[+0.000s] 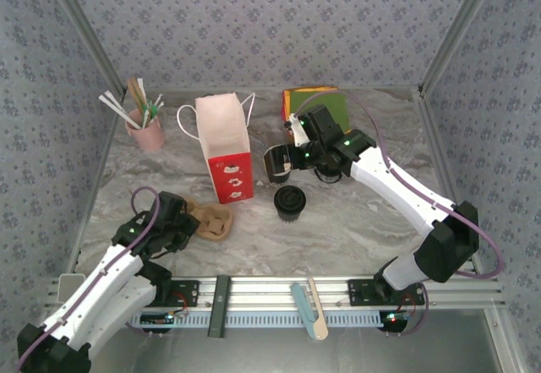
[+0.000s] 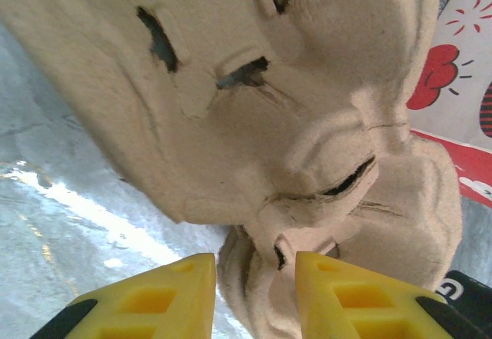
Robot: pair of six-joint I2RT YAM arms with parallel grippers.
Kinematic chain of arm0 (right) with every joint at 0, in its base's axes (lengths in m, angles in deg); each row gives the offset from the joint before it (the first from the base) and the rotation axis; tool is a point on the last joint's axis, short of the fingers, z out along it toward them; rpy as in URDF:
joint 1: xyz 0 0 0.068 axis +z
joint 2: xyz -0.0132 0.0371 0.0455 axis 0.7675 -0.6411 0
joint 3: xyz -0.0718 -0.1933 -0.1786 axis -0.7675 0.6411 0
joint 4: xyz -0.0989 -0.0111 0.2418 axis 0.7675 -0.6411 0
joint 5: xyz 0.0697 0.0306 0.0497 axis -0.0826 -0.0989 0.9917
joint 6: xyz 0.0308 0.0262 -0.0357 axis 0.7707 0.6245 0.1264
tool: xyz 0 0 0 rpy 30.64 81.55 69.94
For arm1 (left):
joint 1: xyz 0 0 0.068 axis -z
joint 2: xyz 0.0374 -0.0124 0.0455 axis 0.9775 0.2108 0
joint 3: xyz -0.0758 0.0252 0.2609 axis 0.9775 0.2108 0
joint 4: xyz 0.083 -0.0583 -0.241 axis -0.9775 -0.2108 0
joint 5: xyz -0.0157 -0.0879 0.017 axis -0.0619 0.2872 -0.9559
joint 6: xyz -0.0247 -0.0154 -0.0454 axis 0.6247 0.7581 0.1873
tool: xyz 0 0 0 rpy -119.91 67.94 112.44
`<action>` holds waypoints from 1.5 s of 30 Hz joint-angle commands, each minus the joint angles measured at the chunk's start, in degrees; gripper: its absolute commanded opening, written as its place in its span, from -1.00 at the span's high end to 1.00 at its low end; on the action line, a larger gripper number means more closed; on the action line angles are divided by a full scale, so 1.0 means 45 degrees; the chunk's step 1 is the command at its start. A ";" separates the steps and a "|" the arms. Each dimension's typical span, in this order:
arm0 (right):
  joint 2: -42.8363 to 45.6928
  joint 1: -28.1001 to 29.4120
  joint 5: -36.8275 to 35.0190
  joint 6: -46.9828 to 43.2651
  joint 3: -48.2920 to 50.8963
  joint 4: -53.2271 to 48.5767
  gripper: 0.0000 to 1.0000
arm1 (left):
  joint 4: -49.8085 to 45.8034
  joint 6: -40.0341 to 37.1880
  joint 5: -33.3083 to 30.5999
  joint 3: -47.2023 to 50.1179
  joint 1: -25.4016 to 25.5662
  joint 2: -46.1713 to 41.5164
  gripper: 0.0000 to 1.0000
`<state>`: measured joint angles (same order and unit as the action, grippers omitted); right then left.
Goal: Pack the takeout coffee
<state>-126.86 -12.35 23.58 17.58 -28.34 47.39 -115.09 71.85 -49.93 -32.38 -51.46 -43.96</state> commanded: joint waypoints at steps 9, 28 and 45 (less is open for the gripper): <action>0.0829 0.2830 -0.3401 -0.0649 -0.0911 -0.0682 -0.64 | -0.2896 -0.2215 -0.1322 -0.2987 -0.0972 0.0852 -0.10; -0.4299 0.6548 -0.4638 -0.2240 -0.3191 -0.0480 0.12 | -0.3745 -0.3692 -0.1251 -0.3213 -0.2117 0.0129 -0.12; -0.6271 0.6672 -0.3952 -0.3101 -0.3515 -0.0330 0.09 | -0.3277 -0.2884 -0.0466 -0.1450 -0.2266 -0.0621 -0.17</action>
<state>-153.22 17.20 6.07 5.61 -42.07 46.67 -132.97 58.11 -53.40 -39.77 -61.34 -46.89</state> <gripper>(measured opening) 0.454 0.585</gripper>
